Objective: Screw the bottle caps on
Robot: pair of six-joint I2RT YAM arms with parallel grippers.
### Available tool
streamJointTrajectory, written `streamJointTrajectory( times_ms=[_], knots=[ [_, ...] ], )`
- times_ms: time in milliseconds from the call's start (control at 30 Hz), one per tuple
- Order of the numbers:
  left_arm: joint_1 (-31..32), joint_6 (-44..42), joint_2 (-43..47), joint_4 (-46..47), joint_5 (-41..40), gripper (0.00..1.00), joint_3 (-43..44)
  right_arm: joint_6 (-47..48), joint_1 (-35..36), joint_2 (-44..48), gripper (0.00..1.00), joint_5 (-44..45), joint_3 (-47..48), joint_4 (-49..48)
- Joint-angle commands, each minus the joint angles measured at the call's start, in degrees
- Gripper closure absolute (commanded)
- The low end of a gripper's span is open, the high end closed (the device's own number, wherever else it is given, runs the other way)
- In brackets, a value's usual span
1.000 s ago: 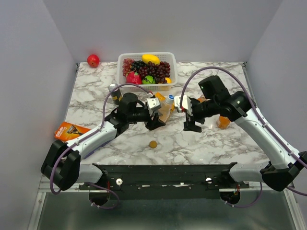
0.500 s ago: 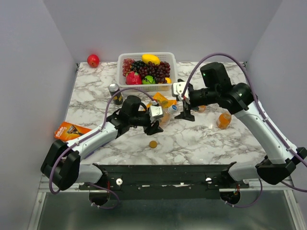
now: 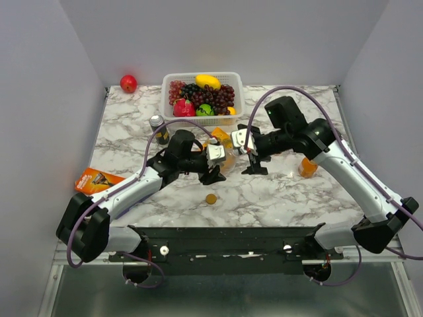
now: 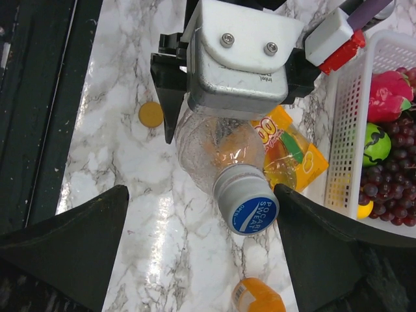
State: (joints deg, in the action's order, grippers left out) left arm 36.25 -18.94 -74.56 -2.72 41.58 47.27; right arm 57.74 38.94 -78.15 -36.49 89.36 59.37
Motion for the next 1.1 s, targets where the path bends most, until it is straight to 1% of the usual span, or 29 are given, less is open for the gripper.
streamJointTrajectory(
  times_ms=[0, 67, 200, 400, 500, 533, 567, 633, 767, 833, 867, 900, 933, 967, 1000, 1033, 1067],
  knots=[
    [-0.21, 4.34, 0.91, 2.46, 1.04, 1.00, 1.87, 1.68, 0.35, 1.33, 0.02, 0.98, -1.82, 0.13],
    [-0.74, 8.28, 0.82, 5.52, 1.13, 1.00, 1.87, 1.42, 0.44, 1.86, 0.02, 1.68, -2.96, 0.30],
    [-2.23, 12.86, 1.09, 9.22, 1.13, 1.00, 1.43, -0.60, 0.35, 2.65, 0.02, 5.10, -5.24, 0.65],
    [-2.59, 13.40, 1.53, 10.81, -0.18, 1.00, 2.22, -5.79, 0.35, 2.04, 0.03, 8.27, -8.24, 2.15],
    [-2.94, 13.58, 1.97, 11.68, -2.03, 1.00, 2.13, -6.93, 0.35, 1.86, 0.06, 7.93, -7.72, 5.83],
    [-3.20, 13.93, 2.14, 12.03, -3.08, 1.00, 1.87, -8.67, 0.35, 2.03, 0.07, 7.84, -7.19, 8.02],
    [-3.90, 15.23, 2.23, 13.17, -3.43, 1.00, 1.43, -9.39, 0.26, 2.30, 0.07, 7.49, -5.88, 9.43],
    [-4.26, 15.69, 2.75, 13.62, -4.14, 1.00, 0.73, -10.53, 0.26, 3.53, 0.10, 5.12, -4.90, 13.98],
    [-4.35, 14.72, 3.55, 13.18, -5.11, 1.00, -1.21, -14.57, 0.26, 6.60, 0.12, 1.78, -4.20, 17.35],
    [-4.17, 12.97, 3.81, 11.96, -4.32, 1.00, -1.56, -15.89, 0.09, 7.48, 0.13, 2.82, -3.23, 16.31],
    [-4.00, 11.31, 3.99, 9.77, -3.97, 1.00, -1.65, -16.68, 0.00, 8.36, 0.14, 3.96, -2.79, 14.47],
    [-3.73, 7.46, 3.99, 8.19, -2.66, 1.00, -1.56, -17.13, -1.22, 8.71, 0.14, 5.54, -1.22, 12.19],
    [-3.30, 4.90, 4.08, 6.17, -2.21, 1.00, -1.21, -16.96, -1.67, 8.98, 0.14, 6.25, -0.34, 7.64],
    [-3.03, 2.44, 3.99, 1.28, -1.69, 1.00, -0.25, -16.34, -1.93, 8.89, 0.14, 7.30, 0.98, 5.60],
    [-2.68, -0.19, 3.99, -1.30, -1.25, 1.00, 0.19, -15.21, -1.94, 8.63, 0.14, 8.35, 1.95, 3.84],
    [-1.98, -6.40, 4.25, -3.67, -1.07, 1.00, 0.54, -11.98, -1.85, 8.37, 0.15, 8.19, 3.96, 1.73],
    [-1.71, -8.98, 4.51, -7.61, -1.24, 1.00, 0.98, -10.20, -1.94, 8.10, 0.17, 7.84, 4.67, 1.01]
  ],
)
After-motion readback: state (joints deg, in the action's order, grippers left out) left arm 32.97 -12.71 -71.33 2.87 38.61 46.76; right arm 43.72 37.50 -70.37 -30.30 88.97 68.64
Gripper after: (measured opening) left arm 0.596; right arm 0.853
